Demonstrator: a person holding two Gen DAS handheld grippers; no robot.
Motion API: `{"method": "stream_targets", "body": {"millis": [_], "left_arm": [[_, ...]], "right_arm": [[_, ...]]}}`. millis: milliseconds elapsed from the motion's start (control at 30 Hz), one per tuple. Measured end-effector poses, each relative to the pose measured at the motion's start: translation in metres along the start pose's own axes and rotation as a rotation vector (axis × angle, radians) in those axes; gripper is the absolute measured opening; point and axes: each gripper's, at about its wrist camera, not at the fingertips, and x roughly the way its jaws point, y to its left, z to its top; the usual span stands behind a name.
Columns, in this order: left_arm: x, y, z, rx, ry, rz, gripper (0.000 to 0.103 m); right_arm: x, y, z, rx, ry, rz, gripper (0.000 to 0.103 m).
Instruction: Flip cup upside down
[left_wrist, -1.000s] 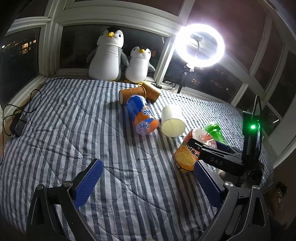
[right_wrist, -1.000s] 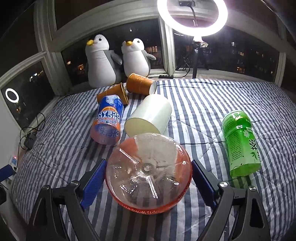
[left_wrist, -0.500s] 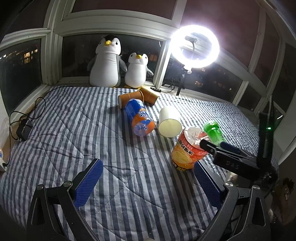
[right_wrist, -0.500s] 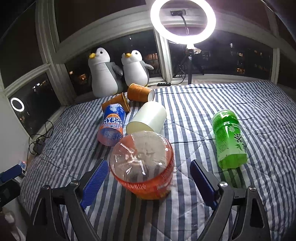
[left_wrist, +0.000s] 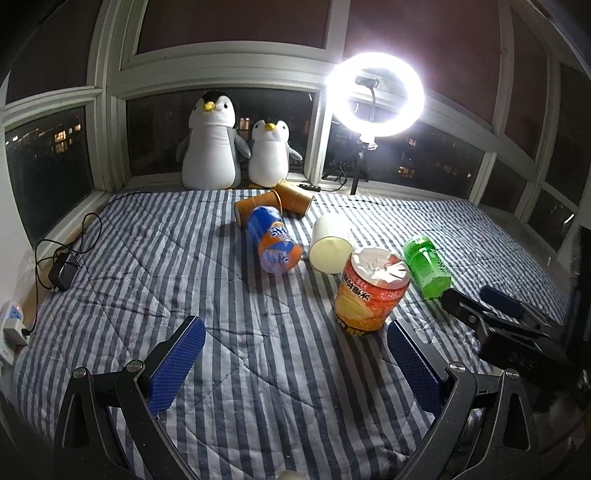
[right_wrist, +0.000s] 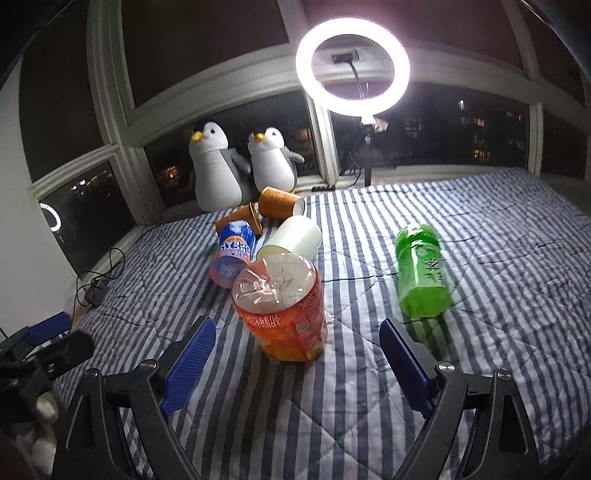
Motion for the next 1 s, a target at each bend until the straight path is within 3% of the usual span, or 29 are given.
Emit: {"method": "stream_targets", "body": {"millis": [500, 1000], "left_arm": [[-0.041, -0.020, -0.015, 0.052, -0.125, 0.083, 0.103], [-0.053, -0.007, -0.020, 0.011, -0.143, 0.122, 0.102]], "right_arm": [[-0.070, 0.030, -0.019, -0.118, -0.170, -0.063, 0.090], [-0.081, 0.036, -0.023, -0.104, -0.183, -0.085, 0.091]]}}
